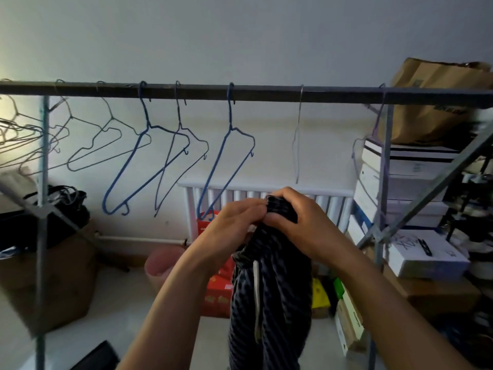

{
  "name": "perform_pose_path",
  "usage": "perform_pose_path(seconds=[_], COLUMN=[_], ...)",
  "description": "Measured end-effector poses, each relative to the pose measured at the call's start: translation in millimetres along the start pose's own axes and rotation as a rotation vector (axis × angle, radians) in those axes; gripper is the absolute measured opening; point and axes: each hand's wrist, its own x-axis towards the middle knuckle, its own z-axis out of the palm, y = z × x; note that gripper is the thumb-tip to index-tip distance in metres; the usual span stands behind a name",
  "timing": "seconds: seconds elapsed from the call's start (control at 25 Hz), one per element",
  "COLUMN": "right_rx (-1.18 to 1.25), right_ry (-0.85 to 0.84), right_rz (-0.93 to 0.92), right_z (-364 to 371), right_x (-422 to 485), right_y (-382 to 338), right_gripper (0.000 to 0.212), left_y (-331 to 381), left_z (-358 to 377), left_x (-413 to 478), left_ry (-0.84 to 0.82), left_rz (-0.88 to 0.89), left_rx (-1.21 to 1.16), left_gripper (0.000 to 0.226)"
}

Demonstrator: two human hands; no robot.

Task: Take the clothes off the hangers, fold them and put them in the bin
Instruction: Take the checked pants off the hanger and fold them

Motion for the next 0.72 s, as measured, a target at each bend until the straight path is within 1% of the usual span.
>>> perform_pose_path(seconds=[0.08, 0.12, 0.16, 0.24, 0.28, 0.32, 0.36, 0.4, 0.48, 0.52, 0.6, 0.64, 0.72], right_rx=[-0.013, -0.006, 0.02, 0.117, 0.159, 0.188, 0.213, 0.247, 0.307, 0.323, 0.344, 0.358, 0.382], right_ry=[0.055, 0.065, 0.064, 0.027, 0.002, -0.023, -0.041, -0.04, -0.003, 0.016, 0.041, 0.051, 0.066], right_rz=[-0.065, -0.099, -0.124, -0.135, -0.133, -0.131, -0.13, -0.125, -0.108, -0.096, -0.067, -0.057, -0.035], right_z=[11.0, 13.8, 14.1, 14.5, 14.6, 15.6, 15.8, 16.9, 16.7, 16.4, 19.6, 23.7, 34.5], right_x=[7.6, 10.6, 12.9, 17.5, 19.3, 20.7, 20.6, 20.1, 17.2, 15.4, 11.1, 9.9, 10.9], right_y=[-7.6, -12.2, -17.0, -29.1, -35.0, -38.7, -41.0, -41.4, -37.6, -34.7, -30.5, -28.8, -28.7], right_gripper=[0.012, 0.011, 0.011, 0.012, 0.011, 0.011, 0.01, 0.01, 0.011, 0.011, 0.011, 0.01, 0.011], left_y=[-13.7, -24.7, -36.9, -58.7, -65.5, -69.9, -71.5, -71.2, -68.0, -65.6, -55.4, -48.2, -32.1], left_z=[-20.1, -30.8, -39.9, -59.5, -68.1, -77.1, -85.0, -93.7, -109.3, -117.4, -130.8, -135.2, -140.1], left_x=[-7.9, -12.1, -16.5, -26.5, -30.7, -33.7, -34.7, -35.4, -38.8, -41.6, -48.7, -52.5, -58.9], left_ry=[0.045, 0.026, -0.026, -0.132, -0.163, -0.176, -0.173, -0.162, -0.101, -0.03, 0.142, 0.181, 0.19], left_rz=[0.014, 0.005, -0.013, -0.06, -0.07, -0.068, -0.056, -0.04, -0.011, 0.0, 0.019, 0.016, -0.022], left_rx=[0.002, 0.004, 0.014, 0.113, 0.163, 0.202, 0.249, 0.319, 0.505, 0.594, 0.729, 0.772, 0.917], left_gripper=[0.016, 0.019, 0.029, 0.053, 0.06, 0.061, 0.056, 0.046, 0.024, 0.022, 0.032, 0.038, 0.047])
